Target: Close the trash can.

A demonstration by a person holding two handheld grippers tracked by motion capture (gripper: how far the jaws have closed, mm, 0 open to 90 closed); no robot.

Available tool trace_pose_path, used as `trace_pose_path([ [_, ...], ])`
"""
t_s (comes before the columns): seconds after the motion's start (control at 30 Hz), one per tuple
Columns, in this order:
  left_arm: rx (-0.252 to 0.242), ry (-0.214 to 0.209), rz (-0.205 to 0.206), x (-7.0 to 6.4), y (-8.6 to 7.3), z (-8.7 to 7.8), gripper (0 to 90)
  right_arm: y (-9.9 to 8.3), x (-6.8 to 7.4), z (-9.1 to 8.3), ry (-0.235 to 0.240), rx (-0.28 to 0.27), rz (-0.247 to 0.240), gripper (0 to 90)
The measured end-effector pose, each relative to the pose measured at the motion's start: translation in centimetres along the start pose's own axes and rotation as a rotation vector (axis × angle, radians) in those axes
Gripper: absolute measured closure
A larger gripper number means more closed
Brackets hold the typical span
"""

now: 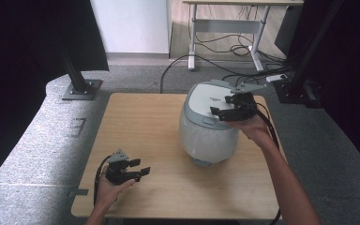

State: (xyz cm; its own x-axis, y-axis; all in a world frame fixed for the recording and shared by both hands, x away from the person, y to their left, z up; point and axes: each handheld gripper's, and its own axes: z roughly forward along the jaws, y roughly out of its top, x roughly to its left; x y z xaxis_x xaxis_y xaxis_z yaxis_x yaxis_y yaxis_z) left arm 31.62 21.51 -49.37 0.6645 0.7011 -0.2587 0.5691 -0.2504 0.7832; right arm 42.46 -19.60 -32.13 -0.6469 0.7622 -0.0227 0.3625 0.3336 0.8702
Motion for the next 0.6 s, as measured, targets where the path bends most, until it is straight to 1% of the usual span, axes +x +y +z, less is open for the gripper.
trace_pose_path([
  [0.07, -0.003, 0.001, -0.003, 0.1, 0.0, -0.1, 36.6, -0.1, 0.0, -0.2, -0.009, -0.009, -0.009, 23.0],
  [0.17, -0.008, 0.004, -0.008, 0.2, 0.0, -0.2, 36.6, -0.6, 0.4, -1.1, -0.021, -0.05, -0.018, 22.7],
  [0.27, -0.011, 0.007, -0.009, 0.3, 0.0, -0.3, 36.6, -1.5, 0.8, -2.9, -0.016, -0.113, -0.008, 22.3],
  [0.3, -0.013, 0.007, -0.011, 0.3, 0.0, -0.3, 36.6, -2.0, 0.8, -3.7, -0.012, -0.135, -0.003, 22.3],
  [0.37, -0.015, 0.009, -0.013, 0.3, 0.0, -0.4, 36.6, -2.8, 0.9, -4.8, -0.009, -0.159, 0.0, 22.3],
  [0.47, -0.016, 0.01, -0.011, 0.3, 0.0, -0.3, 36.6, -4.3, 0.9, -6.3, -0.016, -0.17, -0.005, 22.2],
  [0.6, -0.012, 0.009, -0.006, 0.1, 0.1, -0.2, 36.6, -5.9, 0.6, -7.4, -0.029, -0.174, 0.001, 22.4],
])
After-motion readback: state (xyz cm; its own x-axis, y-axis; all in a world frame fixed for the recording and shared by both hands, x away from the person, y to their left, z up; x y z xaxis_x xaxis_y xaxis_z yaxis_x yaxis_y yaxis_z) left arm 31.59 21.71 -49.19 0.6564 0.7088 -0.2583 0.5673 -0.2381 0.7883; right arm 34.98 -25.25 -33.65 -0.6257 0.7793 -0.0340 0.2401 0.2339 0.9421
